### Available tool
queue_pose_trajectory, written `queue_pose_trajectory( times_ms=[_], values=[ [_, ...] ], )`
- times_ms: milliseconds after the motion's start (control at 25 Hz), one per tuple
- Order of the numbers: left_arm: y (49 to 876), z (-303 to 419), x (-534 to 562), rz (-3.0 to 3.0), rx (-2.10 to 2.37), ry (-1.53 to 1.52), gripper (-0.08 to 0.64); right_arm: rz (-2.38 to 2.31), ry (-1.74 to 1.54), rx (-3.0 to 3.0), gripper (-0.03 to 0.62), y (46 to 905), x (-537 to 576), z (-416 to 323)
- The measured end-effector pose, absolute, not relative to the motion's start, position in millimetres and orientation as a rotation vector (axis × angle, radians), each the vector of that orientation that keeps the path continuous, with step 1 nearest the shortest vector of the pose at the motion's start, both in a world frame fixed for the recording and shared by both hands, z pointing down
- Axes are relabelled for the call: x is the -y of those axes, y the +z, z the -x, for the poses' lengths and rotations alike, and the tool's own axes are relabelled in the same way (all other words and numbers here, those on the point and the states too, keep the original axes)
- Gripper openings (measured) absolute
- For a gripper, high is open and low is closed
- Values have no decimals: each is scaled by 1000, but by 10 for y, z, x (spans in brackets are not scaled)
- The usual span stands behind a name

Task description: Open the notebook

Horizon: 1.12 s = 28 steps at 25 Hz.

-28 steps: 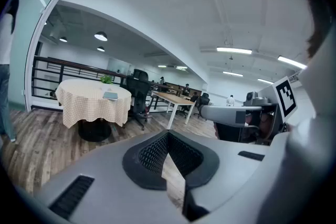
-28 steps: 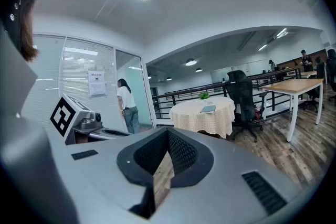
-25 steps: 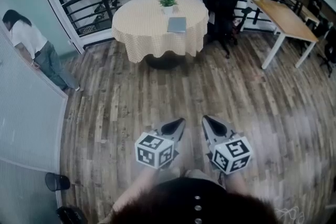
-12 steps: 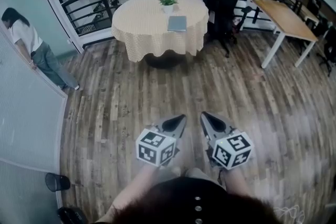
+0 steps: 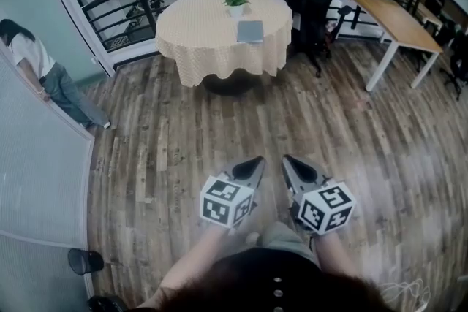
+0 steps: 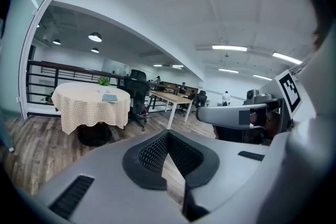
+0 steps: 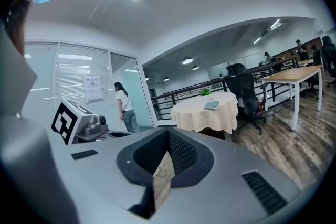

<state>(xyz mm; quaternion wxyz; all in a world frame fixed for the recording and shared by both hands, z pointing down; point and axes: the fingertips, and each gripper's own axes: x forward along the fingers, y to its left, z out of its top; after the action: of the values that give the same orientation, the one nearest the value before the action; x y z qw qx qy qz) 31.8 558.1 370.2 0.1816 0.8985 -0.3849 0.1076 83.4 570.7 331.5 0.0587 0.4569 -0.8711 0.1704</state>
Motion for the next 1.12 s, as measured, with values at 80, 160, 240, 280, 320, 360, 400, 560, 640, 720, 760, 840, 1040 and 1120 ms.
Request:
queue_pose_trajectory(
  times_ms=[80,160,240,280,320,360,400,560,640,720,760,840,1040,1120],
  values=[
    [3727,-244,-5527,-2520,1091,289,11,-1388,512,2633,11,3345,-5669,-717],
    [3707,-180,-5443,-2509,1090,265,11,-1386,513,2635,11,3350,-5609,-625],
    [3682,-138,-5339,-2512,1098,258,11,-1372,523,2638,11,3382,-5525,-577],
    [3671,-120,-5276,-2516,1104,256,11,-1368,529,2644,11,3399,-5468,-565],
    [3663,-102,-5204,-2517,1109,250,11,-1368,532,2650,11,3412,-5402,-557],
    [3662,-83,-5125,-2515,1113,243,11,-1374,532,2654,11,3422,-5327,-555],
    [3673,-67,-5043,-2509,1114,237,11,-1383,531,2653,11,3431,-5245,-560],
    [3756,-100,-4648,-2473,1076,212,11,-1400,543,2669,11,3455,-4797,-625],
    [3783,-128,-4411,-2461,1070,206,11,-1404,546,2664,11,3481,-4524,-661],
    [3759,-142,-4156,-2459,1080,199,11,-1407,545,2655,11,3486,-4243,-697],
    [3744,-142,-4022,-2458,1088,196,11,-1406,547,2654,11,3485,-4106,-710],
    [3751,-146,-3756,-2448,1098,204,11,-1402,559,2658,11,3489,-3843,-740],
    [3782,-203,-3076,-2438,1113,252,11,-1384,583,2678,11,3486,-3129,-824],
    [3752,-236,-2804,-2436,1128,243,11,-1373,583,2683,11,3486,-2853,-851]
  ],
)
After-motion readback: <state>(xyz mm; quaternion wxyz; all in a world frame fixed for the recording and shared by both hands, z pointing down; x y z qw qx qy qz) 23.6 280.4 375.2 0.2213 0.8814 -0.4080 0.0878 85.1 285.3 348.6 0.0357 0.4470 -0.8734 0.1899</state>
